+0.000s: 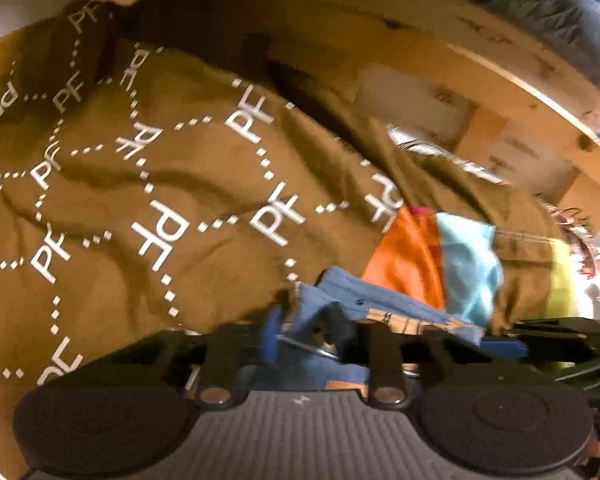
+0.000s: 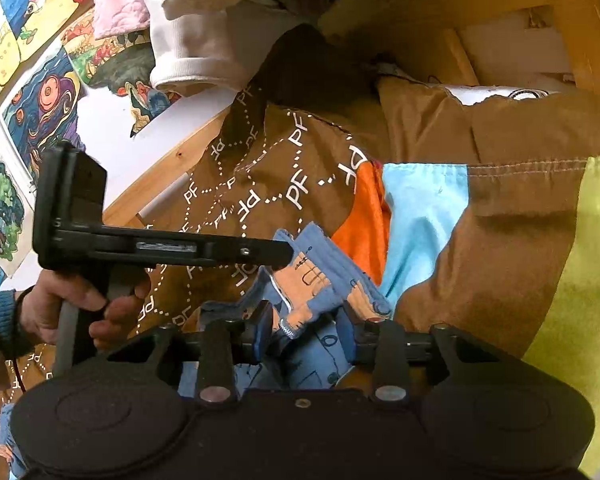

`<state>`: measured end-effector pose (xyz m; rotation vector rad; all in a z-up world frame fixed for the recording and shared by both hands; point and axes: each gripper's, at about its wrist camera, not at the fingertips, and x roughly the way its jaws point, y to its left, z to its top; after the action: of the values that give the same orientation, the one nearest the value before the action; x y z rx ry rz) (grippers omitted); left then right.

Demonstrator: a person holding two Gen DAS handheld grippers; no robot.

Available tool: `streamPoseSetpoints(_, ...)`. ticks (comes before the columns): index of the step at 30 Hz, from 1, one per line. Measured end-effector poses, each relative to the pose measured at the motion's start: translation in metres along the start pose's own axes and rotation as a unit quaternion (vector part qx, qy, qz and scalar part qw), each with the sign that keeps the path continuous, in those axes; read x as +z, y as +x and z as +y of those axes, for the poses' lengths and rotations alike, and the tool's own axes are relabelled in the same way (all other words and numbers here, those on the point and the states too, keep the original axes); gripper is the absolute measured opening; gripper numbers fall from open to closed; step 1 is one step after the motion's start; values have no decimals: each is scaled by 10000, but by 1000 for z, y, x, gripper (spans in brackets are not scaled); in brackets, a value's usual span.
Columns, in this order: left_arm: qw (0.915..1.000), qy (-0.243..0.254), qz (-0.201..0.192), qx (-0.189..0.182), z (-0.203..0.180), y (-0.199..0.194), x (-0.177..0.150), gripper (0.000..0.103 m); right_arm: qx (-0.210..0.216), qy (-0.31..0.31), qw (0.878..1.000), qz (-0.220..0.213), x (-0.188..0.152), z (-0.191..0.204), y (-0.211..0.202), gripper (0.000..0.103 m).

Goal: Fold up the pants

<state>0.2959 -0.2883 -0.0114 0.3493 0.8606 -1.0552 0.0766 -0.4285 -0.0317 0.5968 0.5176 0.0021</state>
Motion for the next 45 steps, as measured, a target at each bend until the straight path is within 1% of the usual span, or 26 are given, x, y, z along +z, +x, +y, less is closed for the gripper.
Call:
streamPoseSetpoints(1, 10000, 53, -30, 41, -2, -1, 0, 16, -28, -6, 10000, 0, 0, 0, 0, 29)
streamPoseSetpoints(2, 9999, 102, -62, 58, -4, -4, 0, 13, -53, -16, 10000, 5, 0, -1, 0, 19)
streamPoseSetpoints(3, 9998, 140, -97, 79, -7, -7, -1, 12, -61, 1, 10000, 15, 0, -1, 0, 14)
streamPoseSetpoints(5, 9997, 158, -173, 89, -11, -14, 0, 9, -86, 37, 10000, -31, -1, -1, -2, 8)
streamPoseSetpoints(9, 9988, 274, -412, 42, -25, -28, 4, 8, -228, -195, 9991, -308, -4, 8, -15, 7)
streamPoseSetpoints(12, 9978, 399, -528, -33, -38, -29, 12, 8, -424, -364, 9970, -527, -8, 14, -29, 7)
streamPoseSetpoints(13, 9977, 448, -515, -6, -41, -26, 14, 8, -505, -418, 9963, -561, -9, 14, -31, 7)
streamPoseSetpoints(15, 9968, 627, -425, 244, -49, -16, 15, 8, -694, -500, 9953, -453, -9, 13, -27, 8)
streamPoseSetpoints(16, 9957, 769, -349, 384, -54, -8, 14, 9, -770, -488, 9951, -384, -9, 11, -23, 9)
streamPoseSetpoints(17, 9948, 854, -308, 469, -57, -3, 12, 15, -873, -461, 9947, -293, -9, 9, -19, 12)
streamPoseSetpoints(19, 9934, 903, -353, 605, -61, -1, 9, 23, -972, -531, 9936, -230, -9, 7, -16, 12)
streamPoseSetpoints(20, 9935, 868, -438, 598, -60, -6, 8, 31, -996, -626, 9927, -267, -9, 9, -17, 18)
streamPoseSetpoints(21, 9936, 808, -527, 586, -57, -13, 6, 38, -1022, -740, 9914, -342, -9, 13, -18, 22)
streamPoseSetpoints(22, 9935, 721, -642, 610, -54, -23, 3, 48, -1069, -874, 9894, -440, -10, 16, -20, 35)
streamPoseSetpoints(23, 9930, 659, -726, 660, -50, -33, -1, 56, -1110, -1031, 9869, -559, -10, 20, -22, 45)
streamPoseSetpoints(26, 9901, 444, -863, 1013, -32, -70, -18, 62, -1170, -1346, 9809, -779, -11, 27, -26, 58)
streamPoseSetpoints(29, 9849, 95, -817, 1525, -7, -109, -50, 66, -1207, -1700, 9745, -833, -14, 35, -25, 59)
streamPoseSetpoints(32, 9761, -465, -674, 2015, 22, -148, -98, 66, -1176, -2042, 9685, -807, -19, 46, -22, 59)
streamPoseSetpoints(33, 9721, -638, -623, 2169, 31, -161, -117, 66, -1093, -2103, 9681, -819, -19, 49, -22, 59)
streamPoseSetpoints(35, 9638, -917, -504, 2452, 49, -185, -150, 66, -724, -2087, 9717, -832, -20, 55, -25, 60)
streamPoseSetpoints(36, 9591, -1089, -449, 2575, 59, -196, -167, 66, -527, -2091, 9736, -746, -20, 57, -24, 62)
streamPoseSetpoints(37, 9548, -1232, -421, 2673, 67, -204, -179, 66, -451, -2149, 9739, -576, -22, 60, -19, 67)
streamPoseSetpoints(39, 9481, -1412, -399, 2821, 84, -223, -201, 66, -479, -2279, 9724, -154, -26, 64, -5, 71)
streamPoseSetpoints(41, 9444, -1498, -358, 2904, 96, -234, -213, 66, -494, -2353, 9701, 346, -32, 64, 12, 76)
streamPoseSetpoints(43, 9462, -1538, -327, 2829, 109, -241, -221, 66, -601, -2482, 9658, 457, -37, 67, 22, 82)
streamPoseSetpoints(45, 9504, -1480, -333, 2714, 117, -244, -223, 66, -653, -2643, 9613, 416, -40, 73, 26, 85)
